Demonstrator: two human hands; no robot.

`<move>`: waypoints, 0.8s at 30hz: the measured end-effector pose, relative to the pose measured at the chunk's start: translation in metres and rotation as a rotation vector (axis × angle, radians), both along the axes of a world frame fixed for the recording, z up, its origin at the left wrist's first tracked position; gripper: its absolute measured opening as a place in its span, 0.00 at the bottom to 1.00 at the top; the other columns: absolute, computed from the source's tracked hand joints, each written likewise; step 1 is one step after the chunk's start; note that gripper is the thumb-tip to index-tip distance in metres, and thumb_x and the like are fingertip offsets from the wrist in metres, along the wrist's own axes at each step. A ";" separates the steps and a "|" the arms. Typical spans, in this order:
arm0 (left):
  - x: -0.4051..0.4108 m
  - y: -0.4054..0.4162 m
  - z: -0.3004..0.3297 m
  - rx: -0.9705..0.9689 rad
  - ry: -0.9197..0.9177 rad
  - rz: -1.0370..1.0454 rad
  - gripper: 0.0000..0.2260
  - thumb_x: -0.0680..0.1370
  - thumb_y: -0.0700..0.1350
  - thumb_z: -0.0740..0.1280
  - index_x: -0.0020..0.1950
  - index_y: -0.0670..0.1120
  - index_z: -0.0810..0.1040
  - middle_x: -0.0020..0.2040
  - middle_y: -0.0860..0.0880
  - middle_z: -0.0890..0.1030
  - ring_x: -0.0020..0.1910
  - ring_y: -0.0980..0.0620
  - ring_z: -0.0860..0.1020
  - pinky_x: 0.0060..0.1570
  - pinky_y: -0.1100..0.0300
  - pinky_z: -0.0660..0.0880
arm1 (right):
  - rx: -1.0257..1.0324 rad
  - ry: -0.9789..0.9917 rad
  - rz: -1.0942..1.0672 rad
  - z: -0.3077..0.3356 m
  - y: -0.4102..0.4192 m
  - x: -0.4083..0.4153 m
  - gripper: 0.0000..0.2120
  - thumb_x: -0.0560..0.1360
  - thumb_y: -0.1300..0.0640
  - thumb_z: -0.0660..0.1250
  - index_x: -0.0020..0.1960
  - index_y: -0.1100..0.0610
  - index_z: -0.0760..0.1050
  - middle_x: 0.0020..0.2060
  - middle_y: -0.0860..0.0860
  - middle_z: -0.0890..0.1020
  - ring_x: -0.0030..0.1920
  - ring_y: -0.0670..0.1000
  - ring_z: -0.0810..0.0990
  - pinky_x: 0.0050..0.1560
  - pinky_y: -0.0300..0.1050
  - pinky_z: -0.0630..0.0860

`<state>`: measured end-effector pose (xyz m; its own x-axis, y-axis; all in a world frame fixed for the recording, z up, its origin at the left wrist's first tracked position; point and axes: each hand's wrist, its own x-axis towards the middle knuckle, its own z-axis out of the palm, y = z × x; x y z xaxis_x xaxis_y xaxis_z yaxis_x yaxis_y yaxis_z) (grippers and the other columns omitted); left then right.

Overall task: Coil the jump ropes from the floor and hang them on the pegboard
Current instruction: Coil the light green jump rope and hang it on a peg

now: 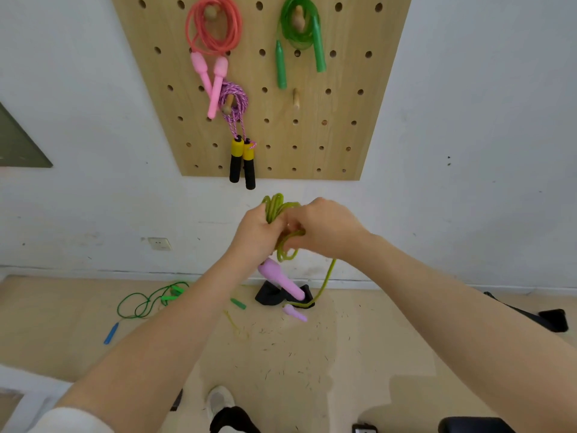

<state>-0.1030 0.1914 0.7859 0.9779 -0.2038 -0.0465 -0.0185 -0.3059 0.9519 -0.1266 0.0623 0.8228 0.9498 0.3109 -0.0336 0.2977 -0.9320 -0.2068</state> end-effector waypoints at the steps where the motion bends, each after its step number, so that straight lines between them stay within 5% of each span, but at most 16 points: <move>1: -0.001 0.001 0.001 -0.060 0.046 -0.034 0.11 0.79 0.48 0.62 0.39 0.45 0.73 0.27 0.49 0.78 0.26 0.51 0.76 0.31 0.59 0.73 | 0.019 -0.063 -0.058 0.003 -0.003 -0.001 0.15 0.70 0.44 0.69 0.36 0.49 0.65 0.32 0.46 0.70 0.40 0.52 0.73 0.33 0.43 0.65; 6: -0.005 0.004 0.007 -0.235 0.232 -0.254 0.20 0.80 0.56 0.56 0.35 0.43 0.70 0.25 0.48 0.74 0.19 0.55 0.62 0.19 0.67 0.57 | 0.148 -0.172 -0.089 0.004 -0.006 -0.002 0.26 0.64 0.41 0.74 0.48 0.51 0.62 0.39 0.47 0.73 0.39 0.51 0.71 0.37 0.44 0.66; 9: -0.006 0.005 0.014 -0.132 0.265 -0.377 0.25 0.78 0.61 0.53 0.33 0.42 0.70 0.25 0.47 0.72 0.18 0.55 0.59 0.19 0.66 0.56 | 0.348 -0.094 -0.014 0.000 -0.010 0.001 0.29 0.62 0.46 0.77 0.58 0.52 0.69 0.52 0.45 0.69 0.45 0.45 0.68 0.41 0.33 0.66; 11: -0.006 0.003 0.018 -0.124 0.291 -0.425 0.20 0.77 0.57 0.58 0.33 0.43 0.69 0.24 0.48 0.70 0.18 0.56 0.58 0.18 0.67 0.56 | 0.404 -0.008 0.042 -0.001 -0.014 0.005 0.28 0.64 0.50 0.77 0.61 0.54 0.73 0.56 0.45 0.69 0.50 0.43 0.70 0.47 0.31 0.67; 15: -0.001 0.004 0.023 -0.052 0.295 -0.481 0.09 0.77 0.44 0.65 0.38 0.44 0.71 0.24 0.50 0.65 0.19 0.57 0.58 0.18 0.68 0.56 | 0.414 0.107 0.093 0.002 -0.022 0.010 0.18 0.71 0.59 0.70 0.60 0.54 0.76 0.50 0.47 0.80 0.50 0.47 0.76 0.52 0.39 0.72; 20: 0.000 0.013 0.024 -0.061 0.333 -0.574 0.10 0.69 0.47 0.70 0.37 0.44 0.71 0.23 0.53 0.61 0.19 0.57 0.56 0.17 0.67 0.56 | 0.616 0.351 0.062 -0.002 -0.043 0.008 0.10 0.72 0.59 0.71 0.52 0.56 0.79 0.42 0.46 0.81 0.42 0.41 0.75 0.44 0.30 0.70; 24: -0.005 0.010 0.021 -0.319 0.421 -0.472 0.09 0.72 0.44 0.66 0.37 0.43 0.68 0.21 0.54 0.60 0.16 0.60 0.56 0.17 0.68 0.52 | 0.839 0.397 0.014 -0.006 -0.041 0.009 0.10 0.73 0.55 0.69 0.54 0.55 0.77 0.47 0.52 0.80 0.45 0.52 0.75 0.52 0.49 0.73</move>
